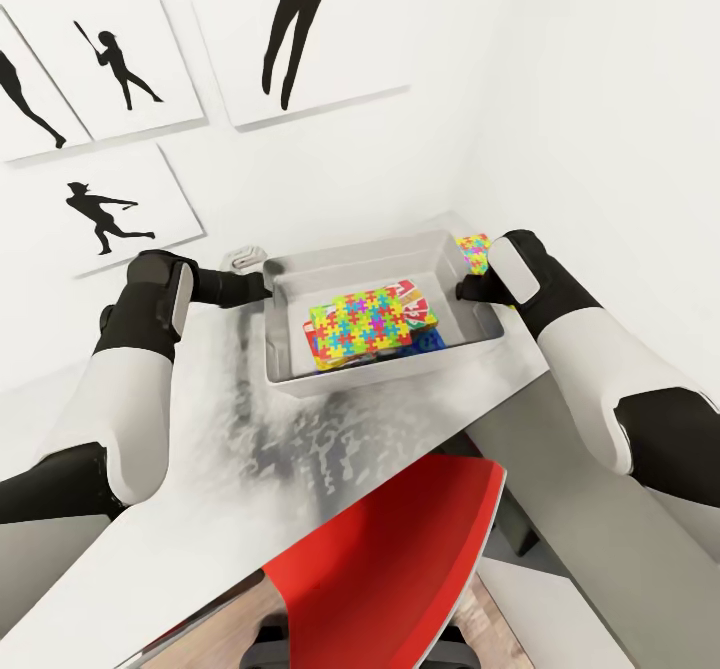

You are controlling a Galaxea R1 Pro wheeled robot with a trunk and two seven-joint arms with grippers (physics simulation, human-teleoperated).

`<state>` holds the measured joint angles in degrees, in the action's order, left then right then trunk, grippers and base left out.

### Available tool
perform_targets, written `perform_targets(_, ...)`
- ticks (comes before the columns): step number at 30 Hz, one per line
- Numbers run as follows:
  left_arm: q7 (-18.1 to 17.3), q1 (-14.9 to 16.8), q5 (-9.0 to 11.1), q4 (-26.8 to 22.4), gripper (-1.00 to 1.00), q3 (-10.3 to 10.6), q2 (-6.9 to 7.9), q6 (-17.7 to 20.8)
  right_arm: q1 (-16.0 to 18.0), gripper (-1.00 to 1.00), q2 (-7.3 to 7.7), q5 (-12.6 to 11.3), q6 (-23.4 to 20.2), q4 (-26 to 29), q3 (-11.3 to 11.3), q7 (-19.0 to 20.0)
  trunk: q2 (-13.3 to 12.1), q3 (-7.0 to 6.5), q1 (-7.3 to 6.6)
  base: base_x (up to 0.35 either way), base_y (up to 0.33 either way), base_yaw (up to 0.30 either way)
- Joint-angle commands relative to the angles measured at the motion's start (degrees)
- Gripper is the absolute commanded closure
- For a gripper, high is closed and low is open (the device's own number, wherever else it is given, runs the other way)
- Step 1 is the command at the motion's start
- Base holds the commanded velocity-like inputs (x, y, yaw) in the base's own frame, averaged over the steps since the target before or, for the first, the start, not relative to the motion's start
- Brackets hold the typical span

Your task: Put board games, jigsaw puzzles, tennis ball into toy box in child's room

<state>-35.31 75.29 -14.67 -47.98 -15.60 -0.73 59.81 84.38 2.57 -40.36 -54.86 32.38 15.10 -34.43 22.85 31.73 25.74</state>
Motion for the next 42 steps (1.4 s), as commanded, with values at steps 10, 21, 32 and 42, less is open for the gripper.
perform_targets(10,-0.43,0.03,-2.9,-0.01,1.0,-0.25,-0.06,0.19,0.08,1.0,0.16,-0.6,-0.16,0.05,0.46,-0.47,0.07,0.1,0.05,0.0,0.0,0.0)
perform_targets(21,-0.46,0.03,-2.67,-0.01,1.0,-0.34,0.06,0.19,0.08,1.0,0.08,-0.69,-0.16,0.05,0.46,-0.47,0.07,0.1,0.05,0.0,0.0,0.0)
perform_targets(32,-0.63,0.03,-2.59,-0.01,1.0,-0.34,0.2,0.19,0.07,1.0,0.08,-0.69,-0.16,0.05,0.37,-0.47,0.07,-0.07,0.05,0.0,0.0,0.0)
perform_targets(42,-0.72,0.03,-2.56,-0.01,1.0,-0.38,0.21,0.19,0.06,1.0,0.14,-0.69,-0.16,0.05,0.37,-0.47,0.07,-0.4,0.05,0.0,0.0,0.0)
